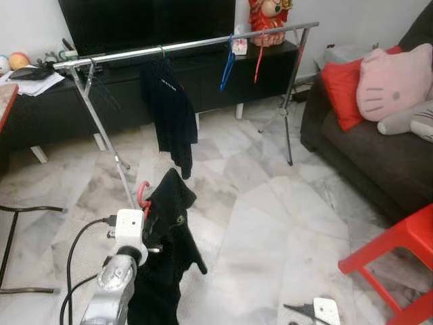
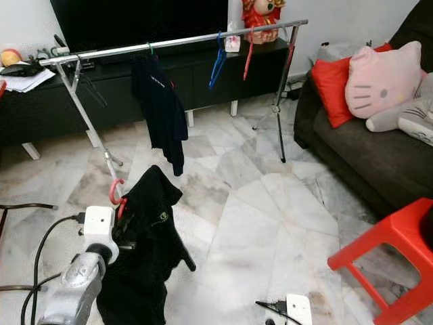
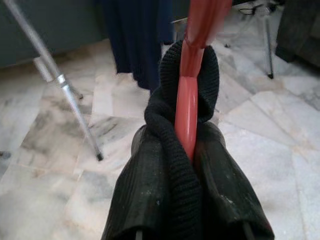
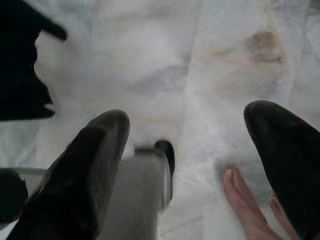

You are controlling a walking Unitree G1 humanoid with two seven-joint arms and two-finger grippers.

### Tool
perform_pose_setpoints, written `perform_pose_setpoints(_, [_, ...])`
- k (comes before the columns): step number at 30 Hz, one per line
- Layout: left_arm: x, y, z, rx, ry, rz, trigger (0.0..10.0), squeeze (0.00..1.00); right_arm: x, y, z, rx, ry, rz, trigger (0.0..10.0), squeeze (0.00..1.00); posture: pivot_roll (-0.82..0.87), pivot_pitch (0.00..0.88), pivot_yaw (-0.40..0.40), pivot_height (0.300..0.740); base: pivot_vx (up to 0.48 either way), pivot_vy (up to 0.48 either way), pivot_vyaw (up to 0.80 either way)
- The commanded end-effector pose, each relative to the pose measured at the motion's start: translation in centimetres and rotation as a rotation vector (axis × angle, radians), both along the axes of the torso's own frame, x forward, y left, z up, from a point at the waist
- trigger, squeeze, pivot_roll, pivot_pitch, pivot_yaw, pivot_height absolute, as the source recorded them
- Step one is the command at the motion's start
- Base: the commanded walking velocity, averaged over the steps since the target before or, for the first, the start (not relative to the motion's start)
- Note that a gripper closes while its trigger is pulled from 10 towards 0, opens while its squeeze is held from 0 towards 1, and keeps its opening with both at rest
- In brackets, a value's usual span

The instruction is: Hang hanger

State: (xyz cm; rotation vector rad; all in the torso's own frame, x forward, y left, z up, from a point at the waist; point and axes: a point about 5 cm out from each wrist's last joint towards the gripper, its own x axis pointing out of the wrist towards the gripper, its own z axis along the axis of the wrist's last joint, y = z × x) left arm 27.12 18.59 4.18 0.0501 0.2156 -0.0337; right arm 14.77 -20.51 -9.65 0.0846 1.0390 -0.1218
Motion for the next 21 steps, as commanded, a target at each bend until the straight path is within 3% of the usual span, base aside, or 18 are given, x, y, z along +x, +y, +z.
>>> perform_pose_setpoints(1, [0.6, -0.7, 1.3, -0.001, -0.063, -0.022, 10.0, 0.0, -0.6, -0.4, -0.1, -0.01, 0.016, -0.006, 10.0, 0.0, -0.11, 0.0, 0.012, 0.74, 0.412, 0.0, 0.0])
perform_pose_setpoints(8, [0.6, -0.8, 1.3, -0.002, -0.056, -0.024, 10.0, 0.0, 0.1, 2.0, -0.3, 0.013, 0.014, -0.001, 10.0, 0.0, -0.11, 0.0, 0.015, 0.74, 0.421, 0.0, 0.0])
perform_pose_setpoints(9, [0.5, -0.9, 1.3, -0.004, -0.053, -0.019, 10.0, 0.0, 0.7, 3.0, -0.2, 0.021, 0.008, 0.009, 10.0, 0.0, -0.11, 0.0, 0.01, 0.74, 0.428, 0.0, 0.0])
perform_pose_setpoints(21, [0.3, -0.7, 1.2, -0.001, -0.037, 0.001, 10.0, 0.0, 3.1, 5.6, 0.6, 0.03, -0.023, 0.055, 10.0, 0.0, -0.1, 0.0, 0.004, 0.74, 0.426, 0.0, 0.0])
